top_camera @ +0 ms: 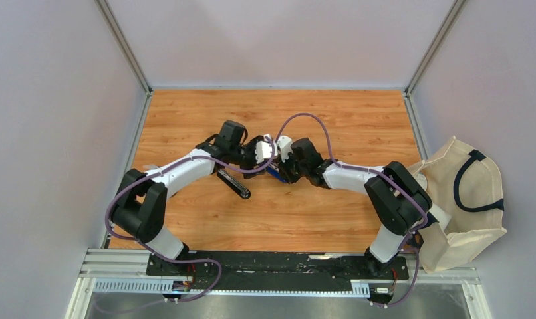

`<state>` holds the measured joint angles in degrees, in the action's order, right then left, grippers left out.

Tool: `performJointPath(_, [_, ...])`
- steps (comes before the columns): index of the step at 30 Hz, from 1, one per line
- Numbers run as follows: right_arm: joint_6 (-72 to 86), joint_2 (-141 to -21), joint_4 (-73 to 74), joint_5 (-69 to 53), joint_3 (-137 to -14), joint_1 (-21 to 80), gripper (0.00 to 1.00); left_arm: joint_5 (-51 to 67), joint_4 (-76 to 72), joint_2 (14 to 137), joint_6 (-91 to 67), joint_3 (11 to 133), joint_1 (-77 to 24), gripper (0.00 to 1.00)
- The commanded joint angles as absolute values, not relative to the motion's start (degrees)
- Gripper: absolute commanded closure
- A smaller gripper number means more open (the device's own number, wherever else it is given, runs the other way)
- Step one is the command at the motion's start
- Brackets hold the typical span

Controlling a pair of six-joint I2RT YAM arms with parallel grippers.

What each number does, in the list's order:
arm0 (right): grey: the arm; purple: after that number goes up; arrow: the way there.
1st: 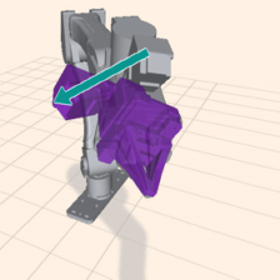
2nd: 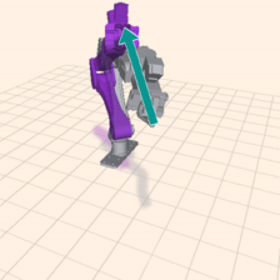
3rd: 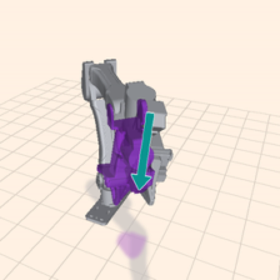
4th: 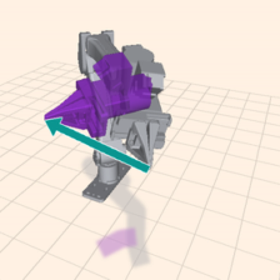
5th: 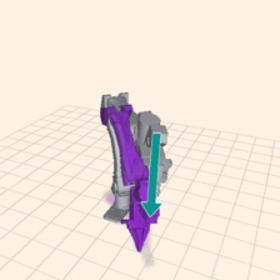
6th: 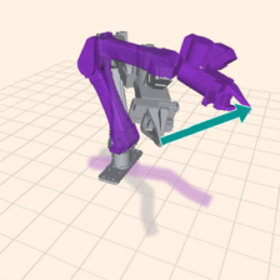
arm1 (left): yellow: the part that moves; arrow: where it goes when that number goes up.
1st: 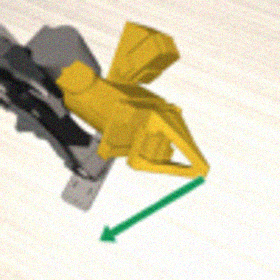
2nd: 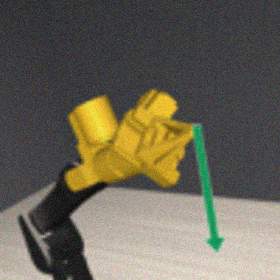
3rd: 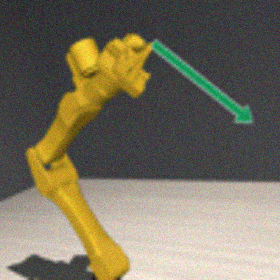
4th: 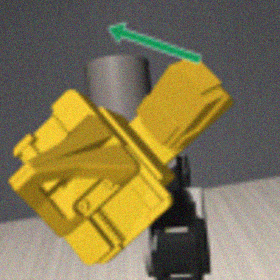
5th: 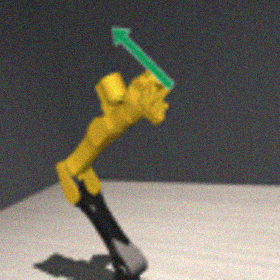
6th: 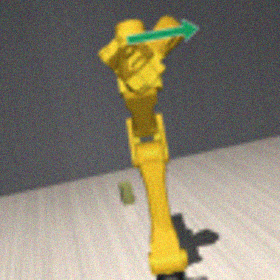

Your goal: Load the staples into the stapler

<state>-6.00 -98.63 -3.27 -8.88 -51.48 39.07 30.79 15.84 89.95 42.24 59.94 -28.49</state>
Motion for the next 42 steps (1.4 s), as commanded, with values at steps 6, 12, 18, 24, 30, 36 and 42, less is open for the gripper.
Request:
performJointPath(6, [-4.9, -98.3, 5.0, -16.2, -51.4, 35.5, 1.0, 24.9, -2.7, 89.7, 40.4, 56.1, -33.1, 0.23])
performJointPath(12, [-5.4, -98.9, 6.1, -20.1, -52.0, 35.3, 1.0, 23.8, -7.7, 92.0, 36.7, 56.0, -34.4, 0.23])
performJointPath(18, [-5.7, -99.2, 6.9, -21.2, -52.5, 35.1, 1.0, 24.4, -7.9, 93.5, 37.5, 55.6, -35.8, 0.23])
performJointPath(24, [-5.8, -99.7, 7.0, -22.0, -52.6, 34.9, 1.0, 24.0, -9.8, 94.2, 36.4, 55.5, -36.0, 0.23])
performJointPath(30, [-6.0, -99.6, 7.2, -23.3, -52.6, 34.9, 1.0, 20.7, -10.0, 96.4, 34.8, 57.1, -36.6, 0.24])
performJointPath(36, [-6.0, -99.7, 7.1, -23.4, -52.4, 34.8, 1.0, 17.2, -10.7, 97.5, 33.1, 57.8, -37.0, 0.25])
performJointPath(42, [-5.8, -99.8, 6.7, -21.2, -52.1, 34.9, 1.0, 11.4, -12.3, 97.3, 31.6, 58.4, -37.0, 0.27])
